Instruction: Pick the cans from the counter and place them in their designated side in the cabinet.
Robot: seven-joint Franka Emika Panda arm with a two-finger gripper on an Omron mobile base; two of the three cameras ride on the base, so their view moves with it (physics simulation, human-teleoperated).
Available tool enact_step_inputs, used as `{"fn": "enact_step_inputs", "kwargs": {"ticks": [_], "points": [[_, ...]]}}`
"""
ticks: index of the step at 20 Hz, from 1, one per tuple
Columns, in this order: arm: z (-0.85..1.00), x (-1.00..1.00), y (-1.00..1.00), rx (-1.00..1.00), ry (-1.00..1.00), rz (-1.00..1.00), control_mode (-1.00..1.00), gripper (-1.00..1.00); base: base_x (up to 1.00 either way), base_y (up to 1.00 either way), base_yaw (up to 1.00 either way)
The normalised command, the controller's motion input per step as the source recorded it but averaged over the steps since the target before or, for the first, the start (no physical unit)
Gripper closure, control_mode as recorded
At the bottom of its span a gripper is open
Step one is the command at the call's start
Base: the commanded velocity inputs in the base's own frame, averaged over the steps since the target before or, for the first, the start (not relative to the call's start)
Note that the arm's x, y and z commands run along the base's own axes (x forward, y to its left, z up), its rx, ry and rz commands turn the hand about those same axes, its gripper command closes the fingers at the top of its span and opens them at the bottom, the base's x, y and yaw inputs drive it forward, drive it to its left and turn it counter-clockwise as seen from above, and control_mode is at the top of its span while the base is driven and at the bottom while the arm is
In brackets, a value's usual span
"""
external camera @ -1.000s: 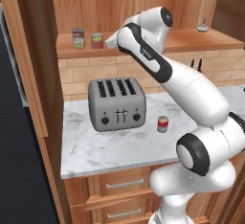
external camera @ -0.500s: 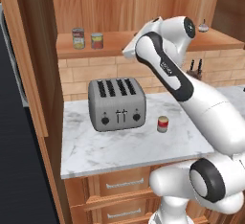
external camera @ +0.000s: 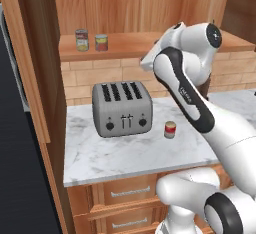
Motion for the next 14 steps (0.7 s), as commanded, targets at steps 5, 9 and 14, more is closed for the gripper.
{"fn": "enact_step_inputs", "kwargs": {"ticks": [5,9,14], "points": [[-0.10,-0.27,-0.04,0.04,0.00,-0.11,-1.00,-1.00,0.00,0.00,0.00],[-0.15,-0.31,-0.22,0.00,0.10,-0.27,-1.00,-1.00,0.00,0.00,0.00],[-0.10,-0.20,-0.25,0.00,0.16,-0.30,-1.00,-1.00,0.00,0.00,0.00]]}}
